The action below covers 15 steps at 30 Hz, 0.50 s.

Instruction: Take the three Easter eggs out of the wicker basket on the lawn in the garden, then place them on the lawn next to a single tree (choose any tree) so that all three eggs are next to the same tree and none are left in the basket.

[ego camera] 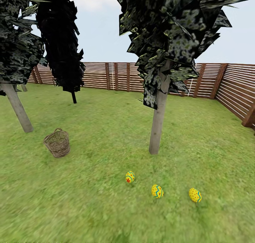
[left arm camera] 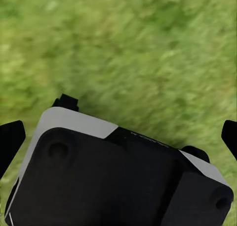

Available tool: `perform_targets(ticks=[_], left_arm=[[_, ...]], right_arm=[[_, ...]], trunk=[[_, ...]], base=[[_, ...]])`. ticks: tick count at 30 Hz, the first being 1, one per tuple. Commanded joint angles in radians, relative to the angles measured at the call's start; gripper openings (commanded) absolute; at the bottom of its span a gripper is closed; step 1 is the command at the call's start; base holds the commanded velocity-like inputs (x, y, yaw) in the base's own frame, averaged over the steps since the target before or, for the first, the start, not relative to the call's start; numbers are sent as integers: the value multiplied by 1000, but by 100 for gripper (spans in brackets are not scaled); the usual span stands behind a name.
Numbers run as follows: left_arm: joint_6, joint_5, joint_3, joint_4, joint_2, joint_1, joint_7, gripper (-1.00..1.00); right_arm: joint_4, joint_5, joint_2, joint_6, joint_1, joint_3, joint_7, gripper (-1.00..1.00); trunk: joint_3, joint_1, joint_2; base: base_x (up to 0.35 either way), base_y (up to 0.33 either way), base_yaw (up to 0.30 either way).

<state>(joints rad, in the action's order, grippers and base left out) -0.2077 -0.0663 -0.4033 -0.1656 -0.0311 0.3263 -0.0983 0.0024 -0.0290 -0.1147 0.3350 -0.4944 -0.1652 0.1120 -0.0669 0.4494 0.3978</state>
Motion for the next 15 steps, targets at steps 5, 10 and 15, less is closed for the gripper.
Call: perform_targets(ticks=[5, 10, 15], left_arm=[[1, -8, -2, 7, -4, 0, -3, 100], [9, -8, -2, 114, -12, 0, -3, 100], [106, -7, -2, 216, -18, -39, -4, 100]], right_arm=[[4, -4, -3, 3, -1, -8, 5, 100], [72, -4, -2, -31, -1, -8, 5, 100], [92, -4, -7, -78, 18, -7, 5, 100]], trunk=[[-2, 1, 2], [-2, 1, 2], [-2, 1, 2]], base=[[-1, 0, 0], [0, 0, 0], [0, 0, 0]])
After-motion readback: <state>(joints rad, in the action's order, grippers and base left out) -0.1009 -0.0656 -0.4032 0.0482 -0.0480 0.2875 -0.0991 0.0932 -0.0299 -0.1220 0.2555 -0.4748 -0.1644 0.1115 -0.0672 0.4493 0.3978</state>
